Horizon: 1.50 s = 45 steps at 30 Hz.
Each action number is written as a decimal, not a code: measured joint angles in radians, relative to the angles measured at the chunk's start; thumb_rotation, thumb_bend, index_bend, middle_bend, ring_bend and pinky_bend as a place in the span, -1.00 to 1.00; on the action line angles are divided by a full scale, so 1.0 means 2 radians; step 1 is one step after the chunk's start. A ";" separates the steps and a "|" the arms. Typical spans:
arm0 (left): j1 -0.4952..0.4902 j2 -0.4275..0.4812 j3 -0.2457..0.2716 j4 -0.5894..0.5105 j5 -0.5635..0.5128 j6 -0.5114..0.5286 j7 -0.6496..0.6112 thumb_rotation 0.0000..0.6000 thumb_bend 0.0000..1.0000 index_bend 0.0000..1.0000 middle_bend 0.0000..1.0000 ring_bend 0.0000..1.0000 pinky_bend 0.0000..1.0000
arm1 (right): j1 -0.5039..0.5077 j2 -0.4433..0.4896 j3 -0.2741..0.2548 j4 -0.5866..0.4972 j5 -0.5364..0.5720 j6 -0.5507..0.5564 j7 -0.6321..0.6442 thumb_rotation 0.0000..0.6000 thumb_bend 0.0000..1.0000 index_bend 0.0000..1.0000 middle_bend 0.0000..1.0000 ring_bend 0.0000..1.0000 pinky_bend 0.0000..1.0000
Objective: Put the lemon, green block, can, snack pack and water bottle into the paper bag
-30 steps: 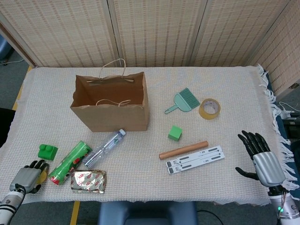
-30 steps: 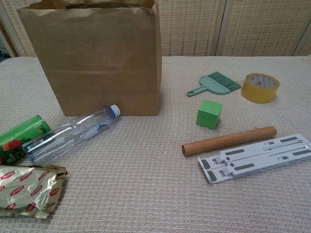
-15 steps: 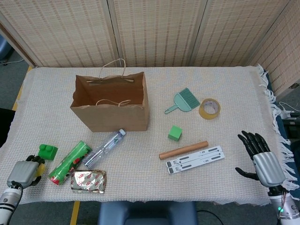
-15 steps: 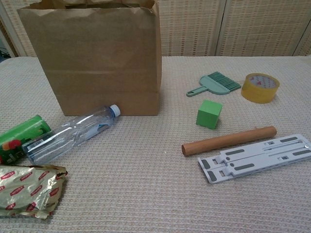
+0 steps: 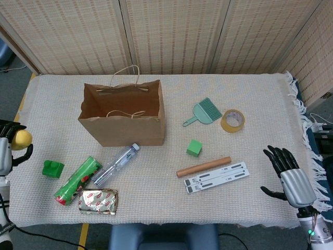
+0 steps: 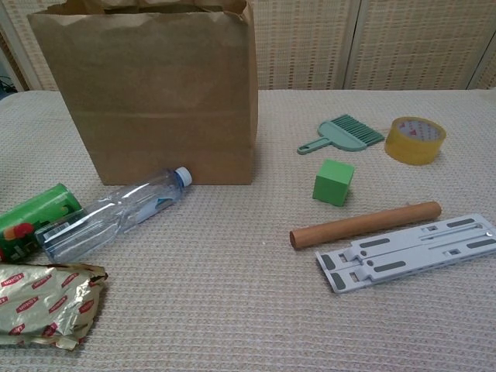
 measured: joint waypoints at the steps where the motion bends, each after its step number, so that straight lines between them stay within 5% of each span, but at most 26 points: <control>1: -0.006 0.001 -0.013 -0.016 -0.008 -0.001 -0.009 1.00 0.34 0.27 0.26 0.28 0.55 | 0.000 0.000 0.000 -0.001 0.000 -0.001 0.001 1.00 -1.00 -1.00 -1.00 -1.00 -1.00; 8: -0.099 0.000 -0.087 -0.091 -0.079 -0.057 -0.001 1.00 0.34 0.26 0.26 0.26 0.55 | 0.001 0.004 0.001 -0.004 0.004 -0.004 0.010 1.00 -1.00 -1.00 -1.00 -1.00 -1.00; 17: -0.236 -0.074 -0.114 -0.040 -0.146 -0.125 0.060 1.00 0.32 0.25 0.24 0.22 0.48 | 0.004 0.013 -0.002 -0.012 0.005 -0.013 0.022 1.00 -1.00 -1.00 -1.00 -1.00 -1.00; 20: -0.272 -0.102 -0.115 -0.003 -0.162 -0.141 0.076 1.00 0.30 0.23 0.21 0.19 0.45 | 0.004 0.015 -0.002 -0.014 0.007 -0.015 0.026 1.00 -1.00 -1.00 -1.00 -1.00 -1.00; 23: -0.300 -0.127 -0.109 0.031 -0.173 -0.157 0.092 1.00 0.20 0.08 0.04 -0.06 0.28 | 0.005 0.017 -0.001 -0.017 0.010 -0.017 0.029 1.00 -1.00 -1.00 -1.00 -1.00 -1.00; 30: -0.328 -0.140 -0.078 0.046 -0.206 -0.193 0.129 1.00 -0.22 -0.85 -0.97 -0.98 -0.51 | 0.004 0.019 -0.001 -0.019 0.010 -0.015 0.032 1.00 -1.00 -1.00 -1.00 -1.00 -1.00; 33: -0.329 -0.135 -0.075 0.039 -0.209 -0.192 0.129 1.00 -0.24 -0.98 -1.00 -1.00 -0.66 | 0.003 0.019 -0.002 -0.018 0.009 -0.015 0.031 1.00 -1.00 -1.00 -1.00 -1.00 -1.00; 45: -0.307 -0.100 -0.079 0.001 -0.200 -0.165 0.098 1.00 -0.23 -1.00 -1.00 -1.00 -0.70 | 0.003 0.017 -0.001 -0.017 0.010 -0.014 0.025 1.00 -1.00 -1.00 -1.00 -1.00 -1.00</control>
